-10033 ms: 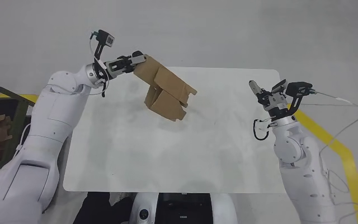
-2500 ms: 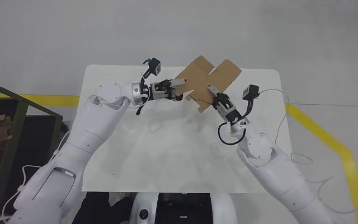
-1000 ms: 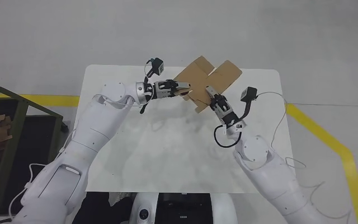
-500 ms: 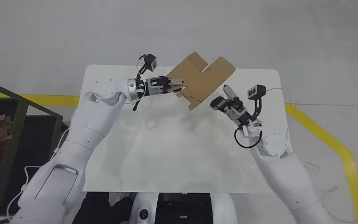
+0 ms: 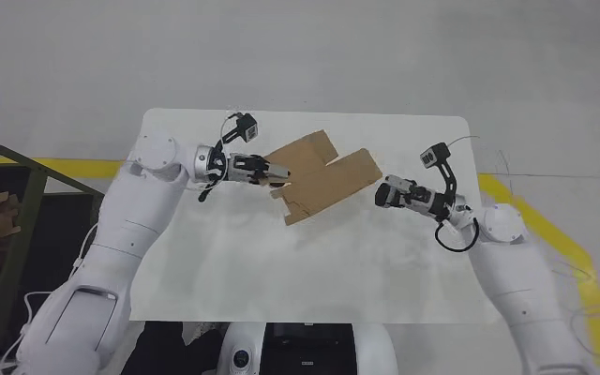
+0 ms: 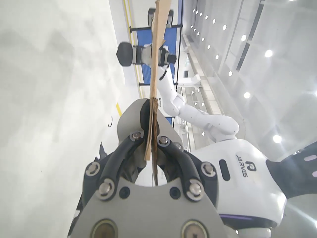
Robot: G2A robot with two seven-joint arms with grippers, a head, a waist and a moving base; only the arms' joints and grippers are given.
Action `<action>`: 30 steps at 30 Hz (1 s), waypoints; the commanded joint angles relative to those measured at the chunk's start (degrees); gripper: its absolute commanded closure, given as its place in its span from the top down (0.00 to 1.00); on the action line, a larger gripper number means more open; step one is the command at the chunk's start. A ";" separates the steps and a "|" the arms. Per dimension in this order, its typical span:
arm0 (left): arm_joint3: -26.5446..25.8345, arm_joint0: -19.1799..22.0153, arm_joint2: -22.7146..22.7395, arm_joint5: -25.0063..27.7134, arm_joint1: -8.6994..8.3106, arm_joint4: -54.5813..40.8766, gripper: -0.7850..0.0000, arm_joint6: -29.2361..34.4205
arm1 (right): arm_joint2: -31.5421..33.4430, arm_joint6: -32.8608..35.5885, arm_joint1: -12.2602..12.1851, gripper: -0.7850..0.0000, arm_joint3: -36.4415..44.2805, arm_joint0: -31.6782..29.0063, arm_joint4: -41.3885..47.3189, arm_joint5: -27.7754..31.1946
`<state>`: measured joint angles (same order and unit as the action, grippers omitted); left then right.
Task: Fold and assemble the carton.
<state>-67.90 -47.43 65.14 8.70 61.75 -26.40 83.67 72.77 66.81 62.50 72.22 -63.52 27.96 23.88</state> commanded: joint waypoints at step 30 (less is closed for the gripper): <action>-9.20 -3.54 -2.17 -1.70 -2.48 -3.49 0.00 1.58 | -1.39 13.06 -0.66 1.00 -0.29 4.15 -1.24 0.52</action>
<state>-76.86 -50.74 62.97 7.13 59.32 -30.25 85.82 71.58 79.68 61.89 71.30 -59.30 27.41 24.45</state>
